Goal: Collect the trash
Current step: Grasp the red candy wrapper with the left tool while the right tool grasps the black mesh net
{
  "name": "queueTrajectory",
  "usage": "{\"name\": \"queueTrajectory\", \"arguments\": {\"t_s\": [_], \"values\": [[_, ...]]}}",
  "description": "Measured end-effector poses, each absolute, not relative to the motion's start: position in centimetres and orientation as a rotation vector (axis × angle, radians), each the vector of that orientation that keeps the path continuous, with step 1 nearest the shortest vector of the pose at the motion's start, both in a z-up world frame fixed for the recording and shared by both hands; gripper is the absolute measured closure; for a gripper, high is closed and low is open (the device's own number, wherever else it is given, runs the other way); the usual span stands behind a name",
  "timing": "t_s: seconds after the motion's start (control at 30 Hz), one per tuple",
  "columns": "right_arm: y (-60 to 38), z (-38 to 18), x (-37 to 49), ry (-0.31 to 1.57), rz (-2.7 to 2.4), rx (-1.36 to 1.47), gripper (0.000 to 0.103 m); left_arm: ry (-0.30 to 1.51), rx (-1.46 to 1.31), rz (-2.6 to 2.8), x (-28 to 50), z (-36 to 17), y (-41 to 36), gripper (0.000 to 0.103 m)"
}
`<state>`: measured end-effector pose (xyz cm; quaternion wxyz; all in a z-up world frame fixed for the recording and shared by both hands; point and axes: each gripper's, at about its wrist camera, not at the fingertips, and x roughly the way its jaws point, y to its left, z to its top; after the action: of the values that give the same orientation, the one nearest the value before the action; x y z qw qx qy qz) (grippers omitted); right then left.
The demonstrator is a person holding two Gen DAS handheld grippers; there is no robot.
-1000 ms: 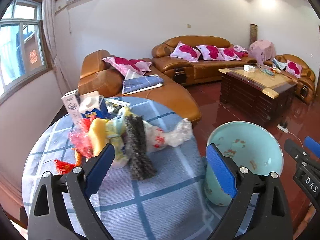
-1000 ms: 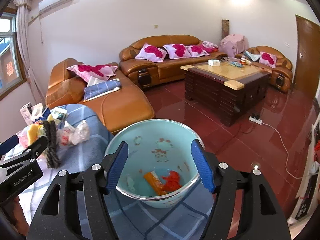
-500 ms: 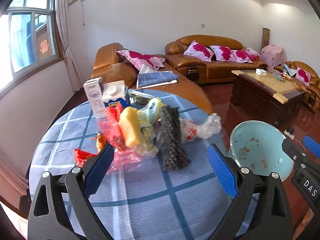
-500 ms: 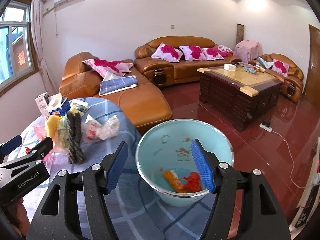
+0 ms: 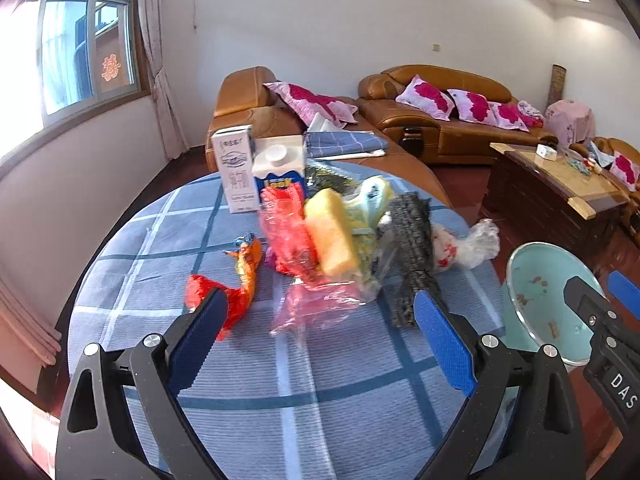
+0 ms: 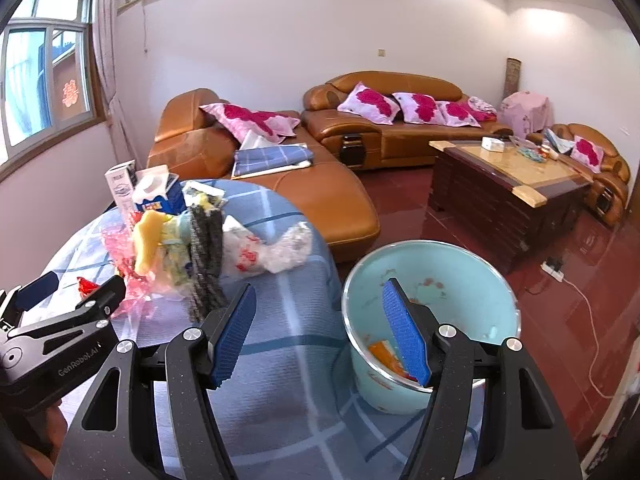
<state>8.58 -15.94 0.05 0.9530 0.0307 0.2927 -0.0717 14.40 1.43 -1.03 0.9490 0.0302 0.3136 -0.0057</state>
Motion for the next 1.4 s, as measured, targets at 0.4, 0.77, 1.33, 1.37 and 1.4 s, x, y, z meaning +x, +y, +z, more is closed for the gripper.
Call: {"name": "queueTrajectory", "arguments": {"t_s": [0.4,0.77,1.33,1.37,1.4], "values": [[-13.3,-1.3,11.0,0.631,-0.088,0.039,0.038,0.725,-0.016,0.071,16.1,-4.0,7.4,0.012],[-10.6,-2.8,15.2,0.683,-0.018,0.03,0.044,0.77,-0.077,0.154,18.9,-5.4,11.8,0.012],[-8.3,-6.8,20.9,0.826,0.041,0.034,0.061,0.886,-0.065,0.111,24.5,-7.7,11.7,0.036],[-8.3,-6.9,21.0,0.83,0.043,0.037,0.065,0.887,-0.062,0.111,24.6,-7.8,11.7,0.038],[-8.3,-7.1,21.1,0.835,0.046,0.041,0.068,0.883,-0.058,0.112,24.7,-7.7,11.6,0.039]]}}
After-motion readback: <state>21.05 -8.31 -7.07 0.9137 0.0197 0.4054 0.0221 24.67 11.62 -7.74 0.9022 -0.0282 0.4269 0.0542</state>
